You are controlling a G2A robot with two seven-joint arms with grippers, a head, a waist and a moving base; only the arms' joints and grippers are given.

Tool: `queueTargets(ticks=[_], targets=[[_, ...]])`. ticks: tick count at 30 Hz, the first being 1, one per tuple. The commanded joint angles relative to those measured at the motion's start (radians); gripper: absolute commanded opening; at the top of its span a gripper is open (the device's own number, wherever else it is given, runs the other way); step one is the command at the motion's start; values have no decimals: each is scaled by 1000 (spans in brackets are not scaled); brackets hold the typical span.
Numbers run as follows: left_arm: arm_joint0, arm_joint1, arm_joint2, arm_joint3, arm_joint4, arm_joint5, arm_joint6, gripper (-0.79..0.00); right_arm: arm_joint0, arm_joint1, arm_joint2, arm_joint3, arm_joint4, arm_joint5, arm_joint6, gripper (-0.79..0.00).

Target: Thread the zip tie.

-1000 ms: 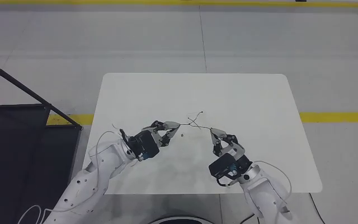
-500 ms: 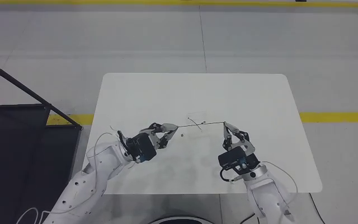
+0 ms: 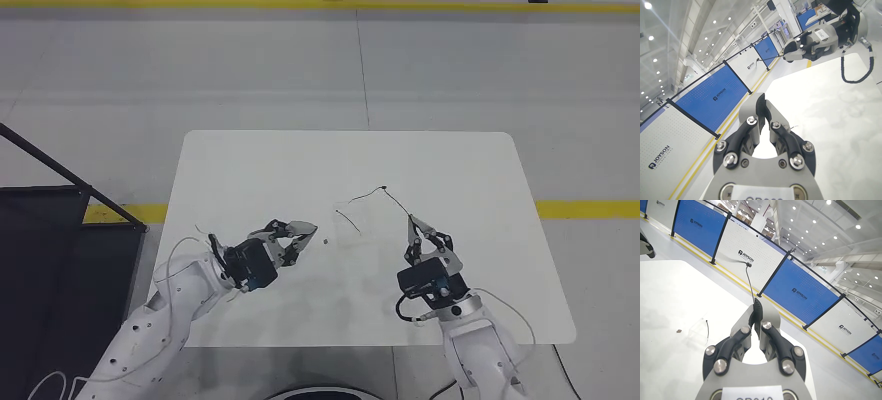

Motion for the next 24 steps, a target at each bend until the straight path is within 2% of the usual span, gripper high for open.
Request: queueTargets(ticks=[1,4,7,8,9,10,11,14,17,19,21,24], targets=[[0,0,0,1,-1,1,1,-785,1,0,-1,1,-5,-6,-1,-785],[1,0,-2,6,-9,2,3,-785,4,1,-4,1,-25,-21,4,-785],[4,0,-10,13,-30,13,5,-582,8,3,-7,-2,-59,-50,17,-785],[6,0,-15,17,-42,16,7,-477,8,4,-7,-3,-73,-62,23,-785],[9,0,-20,21,-56,19,8,-262,8,6,-6,-6,-90,-75,33,-785],[13,0,-27,25,-71,22,10,-111,7,7,-6,-10,-100,-92,38,-785],[17,0,-36,30,-90,22,13,0,4,9,-1,-12,-107,-106,45,-785],[32,1,-66,44,-162,18,12,0,-8,14,20,-24,-96,-168,42,-785],[49,2,-96,52,-215,25,7,0,-16,23,61,-16,-30,-294,8,-785],[64,2,-112,51,-243,35,-8,0,-12,30,98,0,45,-418,29,-785],[64,2,-112,51,-243,35,-8,0,-3,33,124,-2,72,-462,83,-785],[64,2,-112,51,-243,35,-8,0,-2,34,128,-6,74,-462,96,-785]])
